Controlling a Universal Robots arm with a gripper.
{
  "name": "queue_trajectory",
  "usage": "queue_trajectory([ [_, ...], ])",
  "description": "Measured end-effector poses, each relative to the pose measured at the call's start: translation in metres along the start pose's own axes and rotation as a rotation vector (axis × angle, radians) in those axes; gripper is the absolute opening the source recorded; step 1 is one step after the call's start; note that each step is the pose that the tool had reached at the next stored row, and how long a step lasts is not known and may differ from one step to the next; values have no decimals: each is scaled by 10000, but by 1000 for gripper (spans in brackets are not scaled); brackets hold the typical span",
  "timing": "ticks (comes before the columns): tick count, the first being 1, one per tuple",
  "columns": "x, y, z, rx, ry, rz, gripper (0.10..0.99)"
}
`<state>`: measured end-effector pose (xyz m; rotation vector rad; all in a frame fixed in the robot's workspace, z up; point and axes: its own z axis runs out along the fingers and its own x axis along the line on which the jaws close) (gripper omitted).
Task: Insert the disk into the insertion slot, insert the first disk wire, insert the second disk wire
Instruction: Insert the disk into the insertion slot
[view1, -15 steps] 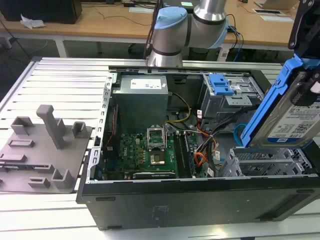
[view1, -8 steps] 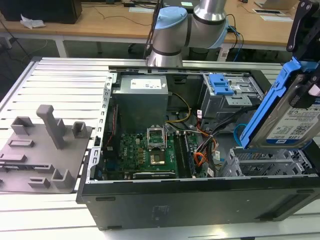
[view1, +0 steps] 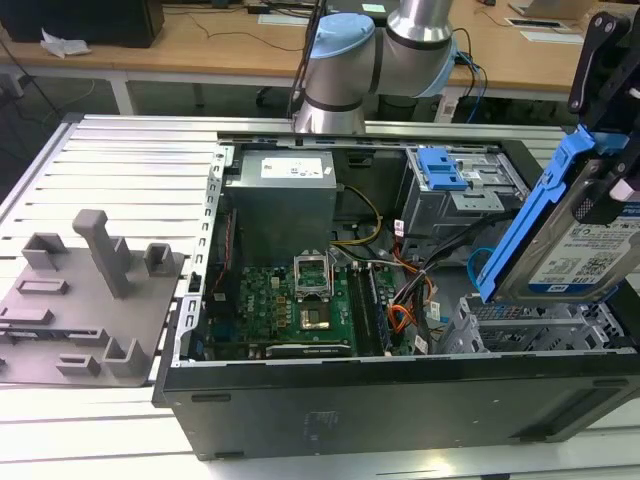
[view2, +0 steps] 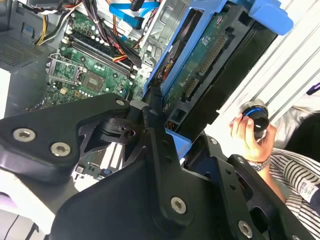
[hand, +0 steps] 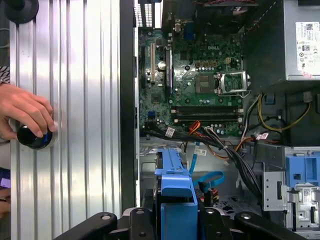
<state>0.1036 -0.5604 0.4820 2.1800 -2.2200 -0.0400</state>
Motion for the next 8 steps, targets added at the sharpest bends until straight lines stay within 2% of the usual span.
queue_trajectory([
  [8, -1, -10, 124, 0, 0, 0, 365],
])
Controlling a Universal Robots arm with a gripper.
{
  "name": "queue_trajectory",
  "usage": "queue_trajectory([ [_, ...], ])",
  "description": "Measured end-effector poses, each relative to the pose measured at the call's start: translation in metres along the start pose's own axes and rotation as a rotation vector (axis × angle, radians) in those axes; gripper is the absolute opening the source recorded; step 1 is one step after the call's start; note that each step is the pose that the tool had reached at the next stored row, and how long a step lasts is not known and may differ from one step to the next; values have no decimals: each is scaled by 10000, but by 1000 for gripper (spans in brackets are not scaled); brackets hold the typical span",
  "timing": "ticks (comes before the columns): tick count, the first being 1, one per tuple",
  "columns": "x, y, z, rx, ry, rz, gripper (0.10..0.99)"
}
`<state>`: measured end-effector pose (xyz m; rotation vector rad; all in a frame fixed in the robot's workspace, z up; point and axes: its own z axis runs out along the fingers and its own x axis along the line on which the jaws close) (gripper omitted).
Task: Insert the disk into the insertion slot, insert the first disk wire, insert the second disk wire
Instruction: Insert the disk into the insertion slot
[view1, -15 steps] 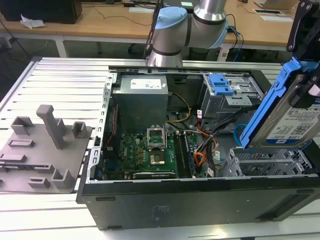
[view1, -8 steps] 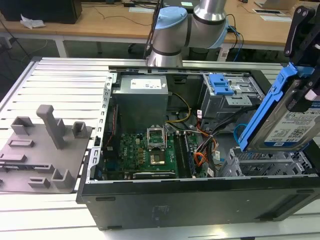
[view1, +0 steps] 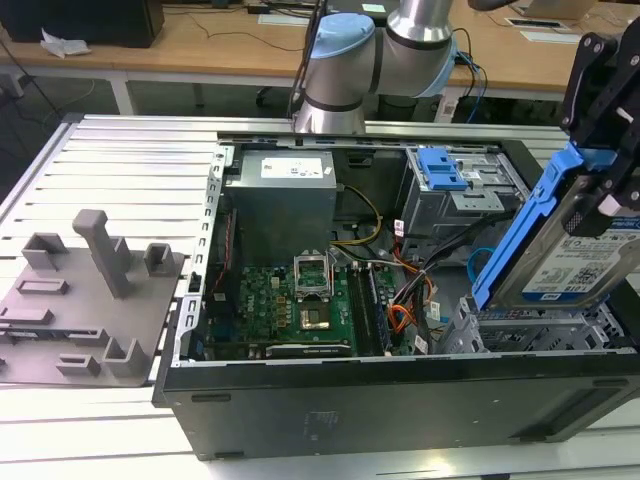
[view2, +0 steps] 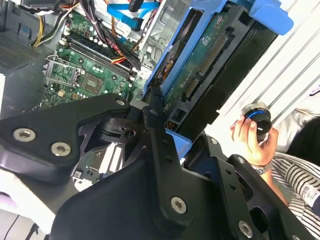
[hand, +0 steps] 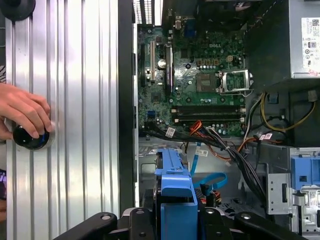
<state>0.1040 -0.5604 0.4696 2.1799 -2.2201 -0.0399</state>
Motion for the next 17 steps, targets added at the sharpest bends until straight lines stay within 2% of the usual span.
queue_trajectory([
  [4, -16, -45, 11, 0, -1, 0, 365],
  [9, -51, -162, 13, 0, 1, -1, 365],
  [17, -53, -194, 42, 0, -1, 0, 365],
])
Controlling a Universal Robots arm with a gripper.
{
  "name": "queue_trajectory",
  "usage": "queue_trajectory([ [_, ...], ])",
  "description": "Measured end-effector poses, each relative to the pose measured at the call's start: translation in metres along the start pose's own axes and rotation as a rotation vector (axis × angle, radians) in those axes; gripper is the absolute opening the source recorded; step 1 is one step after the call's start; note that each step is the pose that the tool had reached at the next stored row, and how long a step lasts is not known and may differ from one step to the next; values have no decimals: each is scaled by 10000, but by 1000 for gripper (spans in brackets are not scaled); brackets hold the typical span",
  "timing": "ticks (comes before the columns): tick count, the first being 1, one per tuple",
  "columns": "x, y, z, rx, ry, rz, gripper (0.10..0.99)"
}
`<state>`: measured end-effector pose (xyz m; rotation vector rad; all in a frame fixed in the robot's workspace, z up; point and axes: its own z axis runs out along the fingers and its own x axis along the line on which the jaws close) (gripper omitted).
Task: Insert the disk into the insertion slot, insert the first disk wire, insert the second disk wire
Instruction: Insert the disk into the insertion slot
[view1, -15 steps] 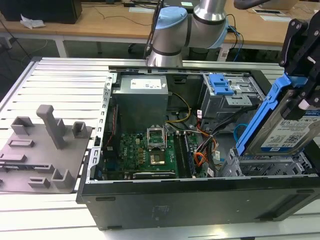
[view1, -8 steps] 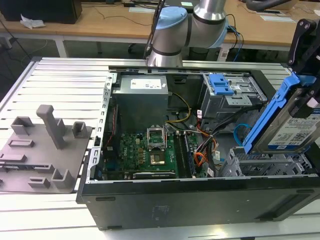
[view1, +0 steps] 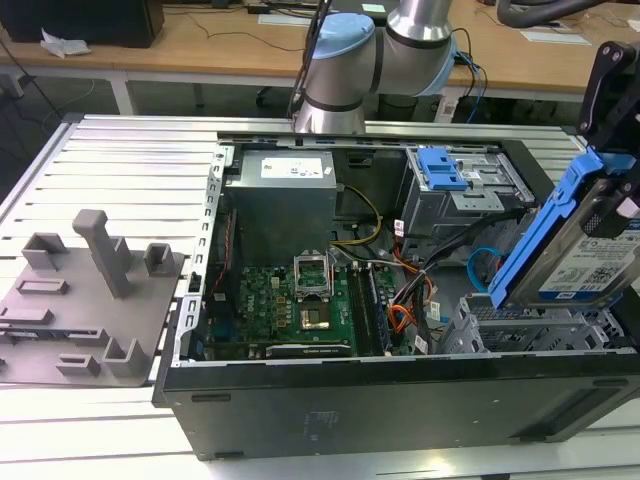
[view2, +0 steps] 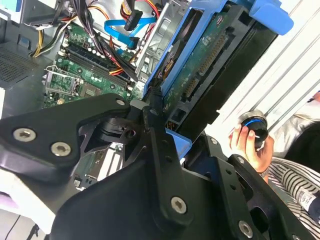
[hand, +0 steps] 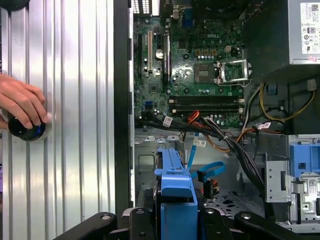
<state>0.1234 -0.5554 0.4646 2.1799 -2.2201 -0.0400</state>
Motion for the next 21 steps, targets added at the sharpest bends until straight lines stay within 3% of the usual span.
queue_trajectory([
  [9, -1, -28, 64, -7, 1, 0, 365],
  [14, -3, -40, 152, -12, 1, -1, 365],
  [18, -45, 40, 177, -13, -40, -2, 365],
  [21, -61, 39, 217, -13, -49, -4, 365],
])
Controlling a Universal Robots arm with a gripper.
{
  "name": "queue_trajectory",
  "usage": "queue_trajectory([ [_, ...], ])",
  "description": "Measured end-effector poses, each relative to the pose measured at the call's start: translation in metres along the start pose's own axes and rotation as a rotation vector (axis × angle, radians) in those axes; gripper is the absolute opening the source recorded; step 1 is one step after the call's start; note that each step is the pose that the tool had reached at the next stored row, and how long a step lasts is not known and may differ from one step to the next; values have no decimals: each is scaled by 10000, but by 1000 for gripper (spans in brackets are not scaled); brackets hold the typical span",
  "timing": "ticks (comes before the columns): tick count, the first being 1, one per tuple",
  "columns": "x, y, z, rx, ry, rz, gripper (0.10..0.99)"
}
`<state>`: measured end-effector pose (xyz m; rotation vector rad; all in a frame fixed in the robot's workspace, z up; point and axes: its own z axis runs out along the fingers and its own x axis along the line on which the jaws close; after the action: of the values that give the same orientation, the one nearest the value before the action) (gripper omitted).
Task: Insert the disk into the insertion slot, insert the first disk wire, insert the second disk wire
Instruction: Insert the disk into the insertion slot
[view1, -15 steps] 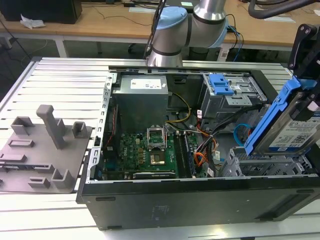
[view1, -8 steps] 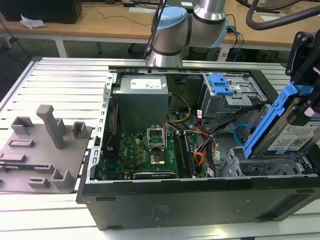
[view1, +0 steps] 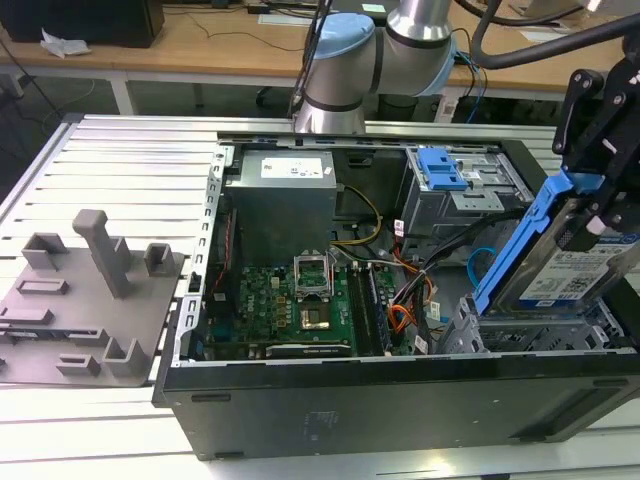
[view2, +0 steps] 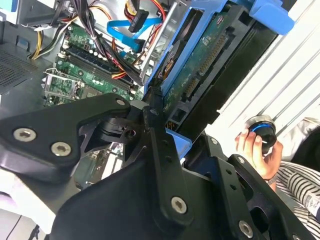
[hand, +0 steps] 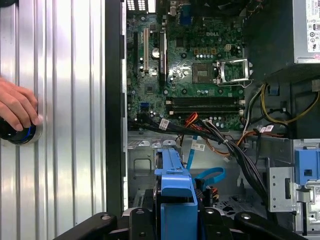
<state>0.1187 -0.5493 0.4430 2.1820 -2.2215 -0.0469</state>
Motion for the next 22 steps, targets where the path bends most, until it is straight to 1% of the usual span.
queue_trajectory([
  [3, -15, 1, 26, 0, -10, 1, 365],
  [8, -16, 6, 125, 0, -7, 1, 365],
  [9, -15, 6, 157, 0, -8, 0, 365],
  [10, -15, 5, 207, 0, -8, 1, 365],
  [12, -15, 3, 273, -1, -9, 0, 365],
  [13, -15, 2, 293, 0, -9, 1, 365],
  [22, -15, 2, 303, -1, -9, 1, 365],
])
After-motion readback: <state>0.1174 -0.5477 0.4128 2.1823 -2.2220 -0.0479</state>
